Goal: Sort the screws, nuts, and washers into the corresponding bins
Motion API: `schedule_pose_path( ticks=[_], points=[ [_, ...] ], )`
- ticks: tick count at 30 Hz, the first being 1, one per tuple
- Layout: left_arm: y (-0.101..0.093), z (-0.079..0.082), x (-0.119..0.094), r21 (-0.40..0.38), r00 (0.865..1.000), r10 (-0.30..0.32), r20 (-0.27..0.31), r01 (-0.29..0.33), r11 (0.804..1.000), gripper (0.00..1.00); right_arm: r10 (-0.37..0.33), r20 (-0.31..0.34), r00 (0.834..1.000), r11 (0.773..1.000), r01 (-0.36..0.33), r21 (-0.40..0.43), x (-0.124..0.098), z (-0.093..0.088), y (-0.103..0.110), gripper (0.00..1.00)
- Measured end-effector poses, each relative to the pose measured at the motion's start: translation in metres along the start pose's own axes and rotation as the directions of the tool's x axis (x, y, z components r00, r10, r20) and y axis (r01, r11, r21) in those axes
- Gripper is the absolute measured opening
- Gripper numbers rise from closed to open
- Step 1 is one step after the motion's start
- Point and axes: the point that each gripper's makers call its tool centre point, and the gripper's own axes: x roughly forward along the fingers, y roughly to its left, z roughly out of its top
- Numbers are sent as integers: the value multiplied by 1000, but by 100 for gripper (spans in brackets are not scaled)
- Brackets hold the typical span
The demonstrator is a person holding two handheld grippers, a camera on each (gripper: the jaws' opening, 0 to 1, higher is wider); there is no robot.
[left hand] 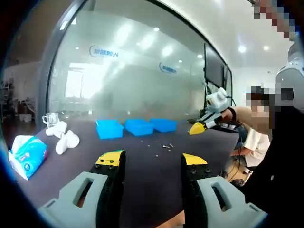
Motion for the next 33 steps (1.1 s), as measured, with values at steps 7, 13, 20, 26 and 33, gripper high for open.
schedule_pose_path(
  ticks=[7, 13, 20, 26, 33],
  points=[
    [-2, 3, 5, 6, 1000, -5, 2, 5, 1000, 46, -205, 159, 966, 978, 194, 82, -30, 5, -39, 0],
    [-5, 4, 8, 13, 1000, -13, -4, 14, 1000, 46, -312, 190, 931, 949, 296, 110, -50, -9, -46, 0],
    [-4, 7, 11, 17, 1000, -14, -1, 14, 1000, 46, -376, 256, 890, 926, 350, 145, -69, -15, -46, 0],
    [-7, 8, 13, 18, 1000, -23, -1, 23, 1000, 46, -399, 278, 874, 915, 358, 186, -81, -21, -46, 0],
    [-8, 4, 14, 10, 1000, -29, -5, 29, 1000, 46, -418, 294, 859, 907, 377, 188, -81, -13, -56, 0]
  ],
)
